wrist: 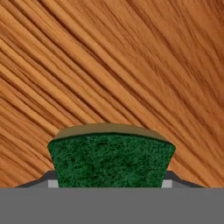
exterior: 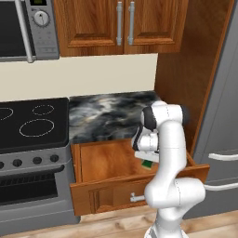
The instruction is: Restock the sink supplies by placing the sponge and soap dispenser on the counter and next to the sink. Make sure the soap dispenser is upright.
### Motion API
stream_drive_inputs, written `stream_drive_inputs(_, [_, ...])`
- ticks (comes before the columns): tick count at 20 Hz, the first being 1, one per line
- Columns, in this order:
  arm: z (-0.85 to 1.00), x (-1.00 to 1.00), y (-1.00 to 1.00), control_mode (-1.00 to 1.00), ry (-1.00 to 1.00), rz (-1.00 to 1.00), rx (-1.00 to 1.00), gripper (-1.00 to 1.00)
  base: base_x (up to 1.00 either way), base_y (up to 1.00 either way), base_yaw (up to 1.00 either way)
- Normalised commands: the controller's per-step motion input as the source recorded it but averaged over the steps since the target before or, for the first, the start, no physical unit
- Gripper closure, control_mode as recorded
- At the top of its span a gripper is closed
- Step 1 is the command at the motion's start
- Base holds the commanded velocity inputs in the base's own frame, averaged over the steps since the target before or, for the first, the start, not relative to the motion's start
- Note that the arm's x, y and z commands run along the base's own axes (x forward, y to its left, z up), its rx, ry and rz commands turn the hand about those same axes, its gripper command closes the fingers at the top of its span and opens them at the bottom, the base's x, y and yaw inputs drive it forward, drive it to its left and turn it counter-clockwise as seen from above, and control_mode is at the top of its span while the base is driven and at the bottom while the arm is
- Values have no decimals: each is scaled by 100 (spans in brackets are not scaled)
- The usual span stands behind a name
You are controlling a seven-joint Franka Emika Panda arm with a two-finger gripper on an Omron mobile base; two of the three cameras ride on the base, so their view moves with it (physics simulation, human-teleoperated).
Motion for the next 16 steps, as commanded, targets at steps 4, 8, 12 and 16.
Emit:
stream_drive_inputs(4, [92,-17,0,-100,0,-5,0,100,0,0,0])
stream_drive_inputs(8, [100,-53,0,-100,0,-3,0,100,0,0,0])
stream_drive_inputs(12, [100,-72,0,-100,0,-1,0,100,0,0,0])
stream_drive_inputs(16, [100,-83,0,-100,0,-1,0,100,0,0,0])
